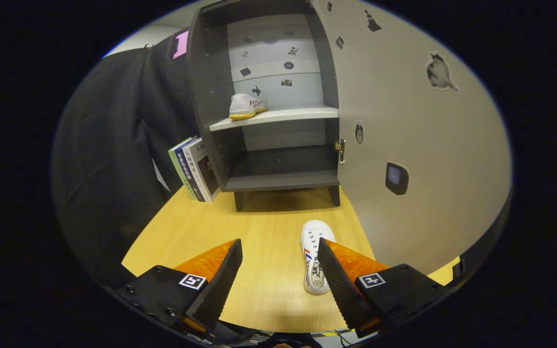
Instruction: Open the shoe cabinet door, grab the shoes and put them into the shoe cabinet, then close the shoe cabinet door.
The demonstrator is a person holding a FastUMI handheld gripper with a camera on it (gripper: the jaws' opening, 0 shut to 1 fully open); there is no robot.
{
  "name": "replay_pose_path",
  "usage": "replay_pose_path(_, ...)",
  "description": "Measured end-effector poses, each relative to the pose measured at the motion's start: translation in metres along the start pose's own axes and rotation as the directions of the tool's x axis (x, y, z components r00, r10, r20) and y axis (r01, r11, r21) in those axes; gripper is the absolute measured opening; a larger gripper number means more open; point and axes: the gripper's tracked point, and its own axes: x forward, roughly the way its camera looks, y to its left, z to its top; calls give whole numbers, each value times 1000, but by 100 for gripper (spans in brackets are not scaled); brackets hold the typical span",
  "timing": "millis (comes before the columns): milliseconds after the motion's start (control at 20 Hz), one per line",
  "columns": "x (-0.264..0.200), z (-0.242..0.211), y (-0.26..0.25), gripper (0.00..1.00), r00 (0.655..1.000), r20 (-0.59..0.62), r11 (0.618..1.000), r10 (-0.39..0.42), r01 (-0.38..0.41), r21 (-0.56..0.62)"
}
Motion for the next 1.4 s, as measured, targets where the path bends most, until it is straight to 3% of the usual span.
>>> replay_pose_path(450, 10, -31, -39, 98, 974, -180, 984, -135, 110, -143)
replay_pose_path(800, 10, -38, -44, 97, 949, -274, 966, -154, 86, -244)
replay_pose_path(1050, 8, -20, -34, 71, 931, -305, 947, -201, 105, -304)
replay_pose_path(1250, 9, -23, -37, 41, 928, -328, 957, -176, 83, -278)
replay_pose_path(1350, 12, -23, -36, 21, 932, -325, 957, -159, 64, -285)
replay_pose_path(1400, 17, -27, -35, 19, 930, -333, 958, -154, 58, -282)
